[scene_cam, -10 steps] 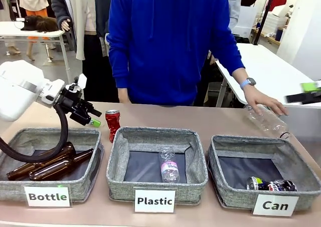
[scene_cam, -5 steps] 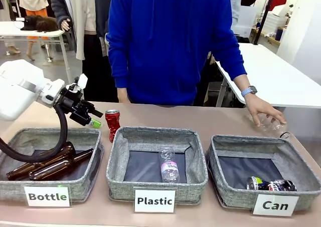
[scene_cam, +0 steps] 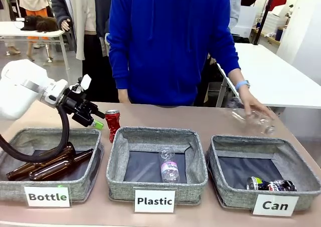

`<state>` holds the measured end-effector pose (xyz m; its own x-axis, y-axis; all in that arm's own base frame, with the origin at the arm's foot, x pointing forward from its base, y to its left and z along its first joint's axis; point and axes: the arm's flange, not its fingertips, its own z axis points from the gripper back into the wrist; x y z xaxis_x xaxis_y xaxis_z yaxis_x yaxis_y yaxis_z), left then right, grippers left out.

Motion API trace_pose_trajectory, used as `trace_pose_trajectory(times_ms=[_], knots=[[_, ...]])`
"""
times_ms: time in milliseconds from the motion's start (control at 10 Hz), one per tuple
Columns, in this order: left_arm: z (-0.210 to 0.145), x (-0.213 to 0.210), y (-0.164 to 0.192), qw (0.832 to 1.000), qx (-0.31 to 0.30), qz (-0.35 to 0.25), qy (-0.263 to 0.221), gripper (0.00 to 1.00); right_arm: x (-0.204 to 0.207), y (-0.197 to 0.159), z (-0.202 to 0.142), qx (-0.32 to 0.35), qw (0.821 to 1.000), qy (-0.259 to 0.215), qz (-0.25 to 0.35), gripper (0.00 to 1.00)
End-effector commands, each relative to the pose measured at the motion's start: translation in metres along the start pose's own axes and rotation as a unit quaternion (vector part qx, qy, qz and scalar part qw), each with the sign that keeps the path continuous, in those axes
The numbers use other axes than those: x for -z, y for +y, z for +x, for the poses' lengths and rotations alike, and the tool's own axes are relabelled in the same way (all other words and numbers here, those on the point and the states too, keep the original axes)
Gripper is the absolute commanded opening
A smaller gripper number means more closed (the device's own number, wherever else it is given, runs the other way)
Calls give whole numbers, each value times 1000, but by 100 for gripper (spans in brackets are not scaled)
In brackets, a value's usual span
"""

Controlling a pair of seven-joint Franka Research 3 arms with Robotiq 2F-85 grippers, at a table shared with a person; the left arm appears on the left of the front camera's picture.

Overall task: Sort the can waste into the basket.
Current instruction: Pick up the can waste from the table and place it in the right Fabric basket.

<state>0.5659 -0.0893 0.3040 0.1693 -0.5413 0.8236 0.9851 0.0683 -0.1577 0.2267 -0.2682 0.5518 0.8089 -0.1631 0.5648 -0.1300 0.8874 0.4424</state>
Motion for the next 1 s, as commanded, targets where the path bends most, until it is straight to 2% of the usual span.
trace_pose_trajectory(times_ms=[0,700,900], knots=[[-6,6,3,1000,0,-1,4,100,-7,-3,1,7,1000,-2,-14,100],[-2,33,3,1000,7,2,2,100,-7,-3,1,7,1000,-2,-14,100],[5,38,7,1000,0,2,-20,100,-7,-3,1,7,1000,-2,-14,100]])
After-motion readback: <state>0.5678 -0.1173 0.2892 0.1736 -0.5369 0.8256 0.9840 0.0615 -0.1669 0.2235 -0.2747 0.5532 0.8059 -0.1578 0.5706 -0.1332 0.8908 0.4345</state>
